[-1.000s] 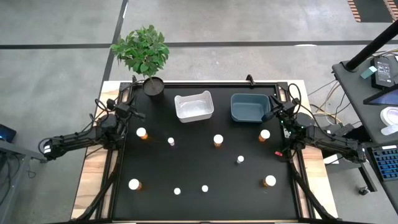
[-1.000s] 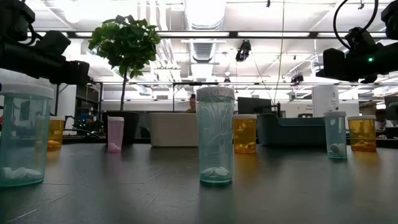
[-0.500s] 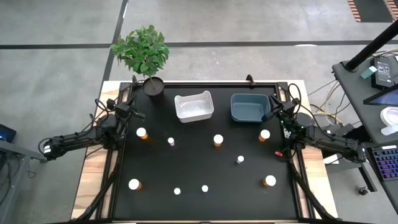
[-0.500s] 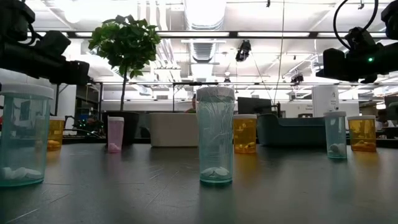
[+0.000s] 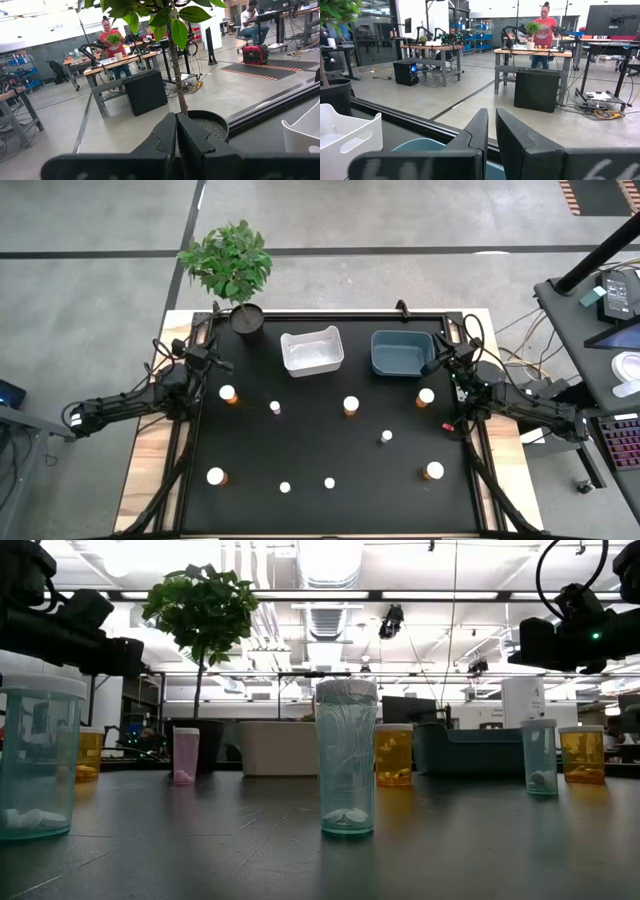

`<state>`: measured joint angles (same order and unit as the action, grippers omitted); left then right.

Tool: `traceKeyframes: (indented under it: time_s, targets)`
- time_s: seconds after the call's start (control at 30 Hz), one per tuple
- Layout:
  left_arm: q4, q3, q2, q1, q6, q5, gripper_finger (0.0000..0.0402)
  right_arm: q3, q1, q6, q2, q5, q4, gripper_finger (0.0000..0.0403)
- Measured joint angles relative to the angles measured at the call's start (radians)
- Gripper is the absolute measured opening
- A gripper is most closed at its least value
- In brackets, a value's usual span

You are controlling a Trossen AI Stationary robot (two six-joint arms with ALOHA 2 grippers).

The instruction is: Pick and place medicine bottles into bin by pill shape (circle, oval)

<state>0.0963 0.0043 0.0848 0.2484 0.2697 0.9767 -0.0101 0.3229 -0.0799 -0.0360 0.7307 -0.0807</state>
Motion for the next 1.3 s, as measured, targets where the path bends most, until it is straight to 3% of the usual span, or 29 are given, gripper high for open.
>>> traceKeyframes:
  time_s: [0.57,0.63,0.77,0.83,0.97,1.03,1.13,1.2,1.3]
  targets:
    - [0.0,0.0,0.0,0.0,0.0,0.0,0.0,0.0,0.0,0.007,0.0,-0.001,-0.005,0.0029]
    - [0.0,0.0,0.0,0.0,0.0,0.0,0.0,0.0,-0.001,0.139,0.0,-0.023,-0.009,0.0029]
    - [0.0,0.0,0.0,0.0,0.0,0.0,0.0,0.0,-0.002,0.647,-0.003,-0.196,0.009,0.0029]
    - [0.0,0.0,0.0,0.0,0.0,0.0,0.0,0.0,-0.002,0.718,-0.004,-0.234,0.011,0.0029]
    - [0.0,0.0,0.0,0.0,-0.017,-0.005,0.0,0.0,-0.002,0.706,-0.004,-0.26,0.011,0.0029]
    - [0.0,0.0,0.0,-0.001,-0.218,-0.042,0.0,0.0,-0.002,0.716,-0.005,-0.26,0.003,0.0029]
    - [0.02,0.0,0.0,-0.001,-0.802,-0.173,0.0,0.0,-0.002,0.716,-0.005,-0.26,-0.034,0.0029]
    - [0.034,0.0,0.0,-0.001,-1.111,-0.181,0.0,0.0,-0.002,0.716,-0.005,-0.26,-0.035,0.0029]
    - [0.028,0.0,0.0,0.001,-1.242,-0.08,0.0,0.0,-0.002,0.716,-0.005,-0.26,-0.033,0.0029]
